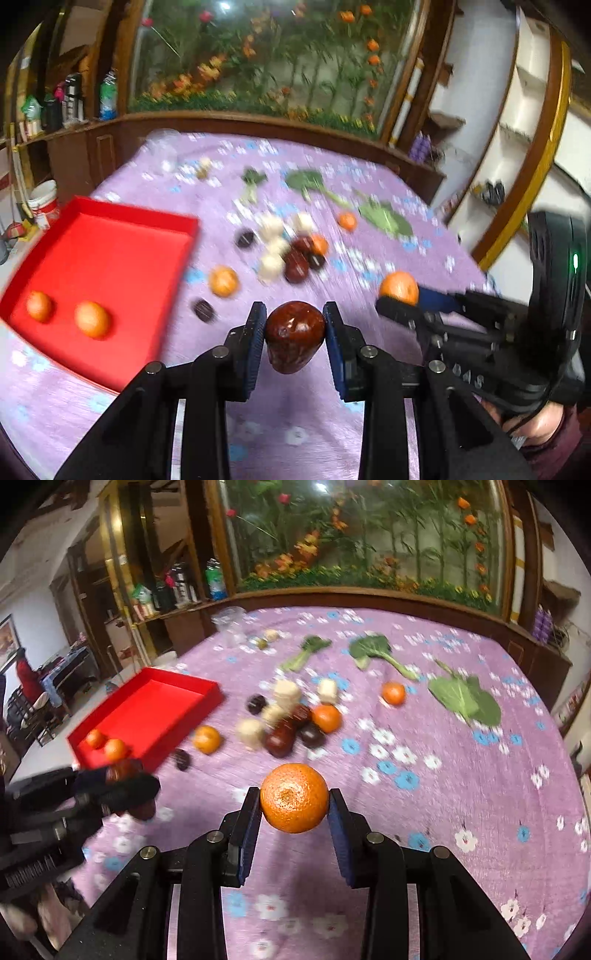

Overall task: Organize fruits
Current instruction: 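Carry the red date and the orange toward the red tray, then open the left gripper to drop the date while the right gripper releases its orange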

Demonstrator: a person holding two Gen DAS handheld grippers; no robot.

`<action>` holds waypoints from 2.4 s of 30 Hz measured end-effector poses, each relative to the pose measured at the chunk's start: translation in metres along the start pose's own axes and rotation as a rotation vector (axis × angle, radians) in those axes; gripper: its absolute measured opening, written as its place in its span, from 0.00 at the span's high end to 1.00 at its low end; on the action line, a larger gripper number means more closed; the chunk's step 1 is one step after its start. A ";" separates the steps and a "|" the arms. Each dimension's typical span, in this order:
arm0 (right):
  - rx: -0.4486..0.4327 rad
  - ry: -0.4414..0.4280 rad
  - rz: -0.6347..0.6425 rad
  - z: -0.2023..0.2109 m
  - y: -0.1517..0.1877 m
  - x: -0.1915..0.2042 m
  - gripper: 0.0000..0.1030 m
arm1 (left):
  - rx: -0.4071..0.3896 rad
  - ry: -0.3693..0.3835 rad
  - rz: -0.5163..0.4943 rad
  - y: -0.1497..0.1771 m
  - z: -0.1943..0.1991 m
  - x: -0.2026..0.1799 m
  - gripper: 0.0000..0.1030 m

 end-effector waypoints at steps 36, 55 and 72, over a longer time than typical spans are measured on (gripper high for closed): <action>0.075 -0.256 0.184 -0.080 -0.082 0.189 0.61 | 0.015 -0.345 0.174 -0.067 0.008 0.228 0.70; 0.180 -0.266 0.219 -0.142 -0.074 0.229 0.61 | 0.110 -0.417 0.201 -0.061 -0.018 0.264 0.70; 0.119 -0.276 0.207 -0.122 -0.074 0.229 0.46 | 0.048 -0.377 0.283 -0.062 0.006 0.260 0.40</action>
Point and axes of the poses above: each gripper's, at about its wrist camera, not at the fingertips, and z roughly against the way its jaws point, x to its left, y to its underside, the point moved 1 cm from there along -z, roughly the way its jaws point, and after that the axes turned 14 degrees about y, right-handed, at the moved point
